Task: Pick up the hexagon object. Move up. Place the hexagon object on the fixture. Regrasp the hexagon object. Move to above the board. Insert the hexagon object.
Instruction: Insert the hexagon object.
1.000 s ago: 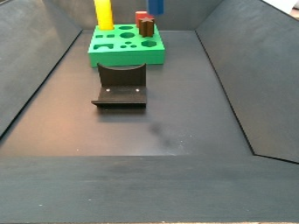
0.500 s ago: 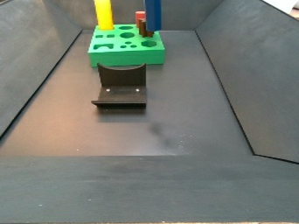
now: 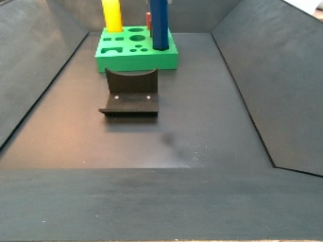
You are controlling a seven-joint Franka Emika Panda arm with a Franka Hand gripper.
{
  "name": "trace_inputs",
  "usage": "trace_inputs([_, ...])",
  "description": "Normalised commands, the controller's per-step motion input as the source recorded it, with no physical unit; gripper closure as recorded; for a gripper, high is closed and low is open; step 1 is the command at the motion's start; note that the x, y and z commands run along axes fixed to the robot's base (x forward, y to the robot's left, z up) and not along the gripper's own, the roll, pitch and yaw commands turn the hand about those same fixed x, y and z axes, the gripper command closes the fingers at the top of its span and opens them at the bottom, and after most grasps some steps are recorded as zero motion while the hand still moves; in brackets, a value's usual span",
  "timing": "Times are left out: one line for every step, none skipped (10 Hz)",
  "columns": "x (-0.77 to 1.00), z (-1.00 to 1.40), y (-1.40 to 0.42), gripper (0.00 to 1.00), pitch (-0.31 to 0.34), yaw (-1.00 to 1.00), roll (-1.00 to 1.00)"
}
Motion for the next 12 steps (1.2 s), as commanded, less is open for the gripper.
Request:
trace_inputs([0.05, -0.61, 0.17, 1.0, 0.106, 0.0, 0.16])
trace_inputs([0.1, -0.56, 0.31, 1.0, 0.123, -0.07, 0.11])
trace_inputs([0.18, -0.56, 0.29, 1.0, 0.123, -0.1, 0.1])
trace_inputs([0.21, -0.63, 0.26, 1.0, 0.147, -0.05, 0.15])
trace_inputs([0.16, -0.65, 0.21, 1.0, 0.126, -0.07, 0.13])
trace_inputs([0.05, -0.79, 0.03, 1.0, 0.036, -0.09, 0.12])
trace_inputs([0.0, -1.0, -0.11, 1.0, -0.103, -0.11, 0.0])
trace_inputs([0.06, -1.0, -0.23, 1.0, -0.086, -0.13, 0.01])
trace_inputs([0.05, -1.0, -0.09, 1.0, -0.066, -0.12, 0.0])
trace_inputs([0.19, -0.67, 0.03, 1.0, 0.0, 0.0, 0.0])
trace_inputs([0.08, 0.0, 0.0, 1.0, 0.076, 0.0, 0.02])
trace_inputs([0.0, 0.0, 0.0, 1.0, 0.024, 0.0, 0.0])
